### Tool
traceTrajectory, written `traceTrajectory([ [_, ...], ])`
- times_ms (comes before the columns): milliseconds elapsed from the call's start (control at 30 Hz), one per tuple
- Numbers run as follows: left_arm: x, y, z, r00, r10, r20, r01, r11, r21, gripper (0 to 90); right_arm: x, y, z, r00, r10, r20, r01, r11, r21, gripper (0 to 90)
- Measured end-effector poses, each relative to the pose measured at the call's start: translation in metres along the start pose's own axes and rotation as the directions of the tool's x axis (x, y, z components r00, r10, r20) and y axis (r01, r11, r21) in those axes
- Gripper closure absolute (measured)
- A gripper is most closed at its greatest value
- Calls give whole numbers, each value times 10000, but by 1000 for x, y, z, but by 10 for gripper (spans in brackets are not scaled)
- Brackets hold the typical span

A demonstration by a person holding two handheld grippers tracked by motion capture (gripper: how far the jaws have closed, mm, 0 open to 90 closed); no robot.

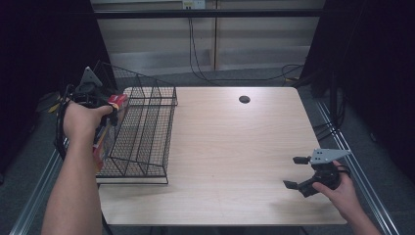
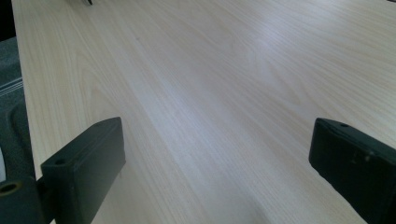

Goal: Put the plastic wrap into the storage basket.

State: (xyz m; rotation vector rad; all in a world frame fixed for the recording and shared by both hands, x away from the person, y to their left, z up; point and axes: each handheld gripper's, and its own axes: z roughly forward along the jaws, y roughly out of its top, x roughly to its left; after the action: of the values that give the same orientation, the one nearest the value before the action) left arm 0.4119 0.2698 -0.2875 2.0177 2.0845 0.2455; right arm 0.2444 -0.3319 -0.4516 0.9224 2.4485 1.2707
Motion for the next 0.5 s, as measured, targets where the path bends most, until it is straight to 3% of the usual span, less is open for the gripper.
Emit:
traceTrajectory([
  [133, -3, 5, -15, 9999, 103, -33, -104, 9982, -582, 347, 0, -1, -3, 10000, 0, 48, 0, 10000, -42, 32],
  [167, -6, 5, -20, 9996, 293, 49, -288, 9962, -818, 359, 0, -1, -3, 10000, 9, 17, -9, 10000, -47, 32],
  [233, -13, 5, -25, 9978, 448, 480, -414, 9968, -689, 361, 0, -1, -4, 9999, 34, 124, -34, 10000, -68, 32],
  [300, -17, 5, -28, 9980, 536, 331, -505, 9950, -860, 347, 0, 0, -4, 10000, 25, 83, -25, 10000, -80, 31],
  [400, -23, 5, -30, 9972, 430, 607, -366, 9939, -1038, 321, 1, 0, -5, 10000, 21, 82, -21, 10000, -82, 32],
  [500, -27, 6, -35, 9954, 611, 744, -520, 9916, -1186, 300, 1, -1, -5, 10000, 34, 86, -34, 10000, -62, 32],
])
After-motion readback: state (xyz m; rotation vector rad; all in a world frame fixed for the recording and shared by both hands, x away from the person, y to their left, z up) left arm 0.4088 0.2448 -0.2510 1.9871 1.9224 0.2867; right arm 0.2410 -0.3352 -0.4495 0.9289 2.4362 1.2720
